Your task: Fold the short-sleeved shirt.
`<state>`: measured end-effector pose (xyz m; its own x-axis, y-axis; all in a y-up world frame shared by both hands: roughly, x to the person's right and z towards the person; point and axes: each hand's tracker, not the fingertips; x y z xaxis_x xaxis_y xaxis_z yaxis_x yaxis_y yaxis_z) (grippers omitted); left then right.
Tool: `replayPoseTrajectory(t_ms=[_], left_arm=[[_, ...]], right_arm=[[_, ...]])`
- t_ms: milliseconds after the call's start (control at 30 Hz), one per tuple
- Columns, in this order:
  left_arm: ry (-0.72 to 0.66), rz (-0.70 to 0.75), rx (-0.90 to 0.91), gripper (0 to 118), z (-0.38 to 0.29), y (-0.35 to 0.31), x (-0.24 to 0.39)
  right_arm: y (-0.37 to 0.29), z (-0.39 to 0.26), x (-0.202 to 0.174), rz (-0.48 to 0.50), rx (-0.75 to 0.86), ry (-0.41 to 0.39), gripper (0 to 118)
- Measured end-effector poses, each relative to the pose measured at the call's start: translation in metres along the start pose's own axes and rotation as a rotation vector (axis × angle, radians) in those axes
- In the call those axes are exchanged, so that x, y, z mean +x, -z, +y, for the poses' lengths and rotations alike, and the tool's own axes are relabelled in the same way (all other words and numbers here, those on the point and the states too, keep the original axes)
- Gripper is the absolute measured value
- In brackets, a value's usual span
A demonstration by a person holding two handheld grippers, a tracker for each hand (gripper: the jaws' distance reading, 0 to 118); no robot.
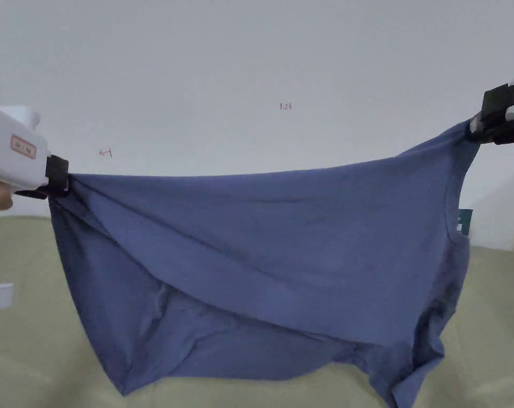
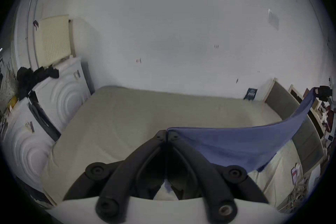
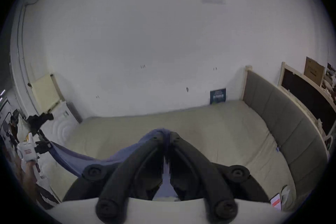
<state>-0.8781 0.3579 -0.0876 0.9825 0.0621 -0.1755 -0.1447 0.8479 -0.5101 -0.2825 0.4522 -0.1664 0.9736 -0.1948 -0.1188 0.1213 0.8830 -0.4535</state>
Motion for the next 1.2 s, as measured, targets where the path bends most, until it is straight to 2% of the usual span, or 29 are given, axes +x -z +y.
replayPoseTrajectory(t_ms=[100,200,267,367,467,633,767,800,967,1067,1133,1200], left_arm=[[0.004,-0.035,0.005,0,0.031,0.006,0.008],[-0.012,-0.02,-0.002,0,0.056,0.021,0.016],[-0.013,-0.007,0.003,0,0.065,0.029,0.02],[-0.083,-0.024,0.013,0,0.07,0.039,0.019],[-0.112,-0.038,0.003,0,0.063,0.05,0.014],[-0.098,-0.067,-0.011,0,0.037,0.054,0.001],[-0.106,-0.102,-0.037,0,-0.002,0.044,-0.018],[-0.113,-0.111,-0.036,0,-0.016,0.04,-0.024],[-0.096,-0.166,-0.097,0,-0.092,0.014,-0.042],[-0.129,-0.215,-0.136,0,-0.148,-0.007,-0.053],[-0.134,-0.234,-0.156,0,-0.185,-0.022,-0.058],[-0.08,-0.249,-0.174,0,-0.227,-0.042,-0.057]], right_arm=[[-0.003,0.024,-0.015,0.005,0.098,-0.042,7],[0.006,0.043,-0.031,-0.018,0.078,-0.074,7],[0.013,0.051,-0.036,-0.051,0.091,-0.043,7],[0.02,0.055,-0.042,-0.069,0.097,-0.038,7],[0.047,0.063,-0.03,-0.091,0.075,-0.051,7],[0.05,0.045,-0.016,-0.043,0.045,-0.062,7],[0.036,-0.002,0.005,0.014,-0.016,-0.078,7],[0.002,-0.035,-0.006,0.01,-0.019,-0.08,7],[-0.028,-0.121,0.012,0.085,-0.106,-0.111,7],[-0.038,-0.173,0.029,0.14,-0.181,-0.052,7],[-0.052,-0.21,0.037,0.14,-0.206,-0.048,7],[-0.064,-0.247,0.051,0.165,-0.253,0.003,7]])
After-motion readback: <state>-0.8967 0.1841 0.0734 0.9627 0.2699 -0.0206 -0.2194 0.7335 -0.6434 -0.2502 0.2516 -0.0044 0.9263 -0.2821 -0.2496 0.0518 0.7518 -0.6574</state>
